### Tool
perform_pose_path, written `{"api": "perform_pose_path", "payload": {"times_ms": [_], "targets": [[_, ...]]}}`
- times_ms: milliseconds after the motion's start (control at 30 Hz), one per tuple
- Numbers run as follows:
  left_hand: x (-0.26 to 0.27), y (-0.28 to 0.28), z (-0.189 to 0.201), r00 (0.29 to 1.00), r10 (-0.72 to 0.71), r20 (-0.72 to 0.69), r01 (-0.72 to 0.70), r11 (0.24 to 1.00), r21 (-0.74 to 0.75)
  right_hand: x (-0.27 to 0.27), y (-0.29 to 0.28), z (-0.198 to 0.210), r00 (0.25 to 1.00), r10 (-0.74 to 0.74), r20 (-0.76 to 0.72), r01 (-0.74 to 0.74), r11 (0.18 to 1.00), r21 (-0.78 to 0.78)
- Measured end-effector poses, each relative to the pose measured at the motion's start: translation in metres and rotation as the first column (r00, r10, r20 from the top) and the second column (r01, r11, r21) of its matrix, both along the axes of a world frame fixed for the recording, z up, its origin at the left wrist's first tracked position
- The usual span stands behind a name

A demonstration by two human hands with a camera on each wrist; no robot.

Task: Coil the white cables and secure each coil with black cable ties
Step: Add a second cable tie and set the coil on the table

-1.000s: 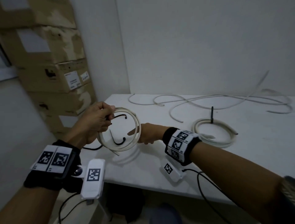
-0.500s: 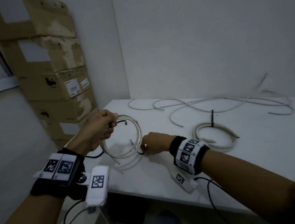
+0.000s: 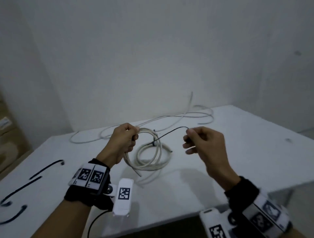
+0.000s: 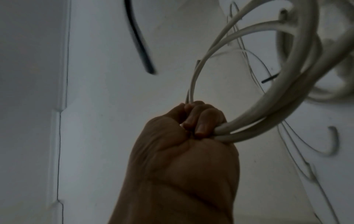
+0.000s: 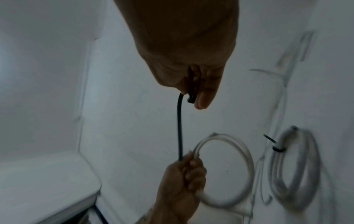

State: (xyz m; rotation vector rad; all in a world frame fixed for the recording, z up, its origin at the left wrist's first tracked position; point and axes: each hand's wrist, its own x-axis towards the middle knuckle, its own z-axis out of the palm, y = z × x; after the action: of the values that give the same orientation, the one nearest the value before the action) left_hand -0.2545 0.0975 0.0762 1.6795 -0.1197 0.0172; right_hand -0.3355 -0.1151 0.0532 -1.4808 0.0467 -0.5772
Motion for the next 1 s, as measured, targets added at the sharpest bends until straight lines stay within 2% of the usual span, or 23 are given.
{"api": "perform_pose_path", "payload": {"times_ms": [67, 133, 200, 300, 400, 467, 600, 700, 800, 867, 1000], "targets": [[0.003, -0.035, 0.002, 0.999, -0.045, 0.02, 0.045, 0.999, 0.02, -0.002, -0.008, -0.017, 0.992, 0.04, -0.121, -0.012, 0.974, 0.228], [0.002, -0.063, 0.004, 0.996, -0.07, 0.048, 0.068, 0.997, 0.038, 0.003, -0.015, -0.032, 0.974, 0.083, -0.211, 0.013, 0.908, 0.42], [0.001, -0.087, 0.004, 0.993, -0.097, 0.074, 0.092, 0.994, 0.066, 0.005, -0.023, -0.042, 0.961, 0.148, -0.233, 0.034, 0.774, 0.632], [-0.001, -0.114, -0.001, 0.986, -0.13, 0.105, 0.118, 0.986, 0.116, 0.009, -0.028, -0.046, 0.944, 0.278, -0.18, 0.016, 0.504, 0.863], [-0.005, -0.13, -0.009, 0.983, -0.137, 0.125, 0.115, 0.979, 0.167, 0.013, -0.027, -0.039, 0.918, 0.391, -0.068, -0.04, 0.262, 0.964], [-0.007, -0.135, -0.014, 0.982, -0.131, 0.135, 0.105, 0.977, 0.187, 0.016, -0.024, -0.032, 0.906, 0.422, -0.037, -0.049, 0.191, 0.98], [-0.008, -0.137, -0.019, 0.986, -0.112, 0.121, 0.091, 0.982, 0.168, 0.021, -0.019, -0.025, 0.852, 0.523, 0.008, -0.119, 0.178, 0.977], [-0.006, -0.132, -0.016, 0.993, -0.102, 0.06, 0.093, 0.985, 0.144, 0.018, -0.019, -0.026, 0.819, 0.573, -0.015, -0.141, 0.226, 0.964], [-0.001, -0.127, -0.014, 0.988, -0.142, 0.067, 0.133, 0.983, 0.129, 0.011, -0.017, -0.028, 0.813, 0.581, -0.034, -0.176, 0.3, 0.938], [-0.001, -0.125, -0.015, 0.986, -0.147, 0.081, 0.135, 0.982, 0.133, 0.006, -0.017, -0.028, 0.827, 0.559, -0.054, -0.198, 0.38, 0.903], [-0.004, -0.12, -0.018, 0.981, -0.152, 0.118, 0.135, 0.981, 0.139, -0.005, -0.018, -0.029, 0.87, 0.486, -0.088, -0.283, 0.637, 0.716]]}}
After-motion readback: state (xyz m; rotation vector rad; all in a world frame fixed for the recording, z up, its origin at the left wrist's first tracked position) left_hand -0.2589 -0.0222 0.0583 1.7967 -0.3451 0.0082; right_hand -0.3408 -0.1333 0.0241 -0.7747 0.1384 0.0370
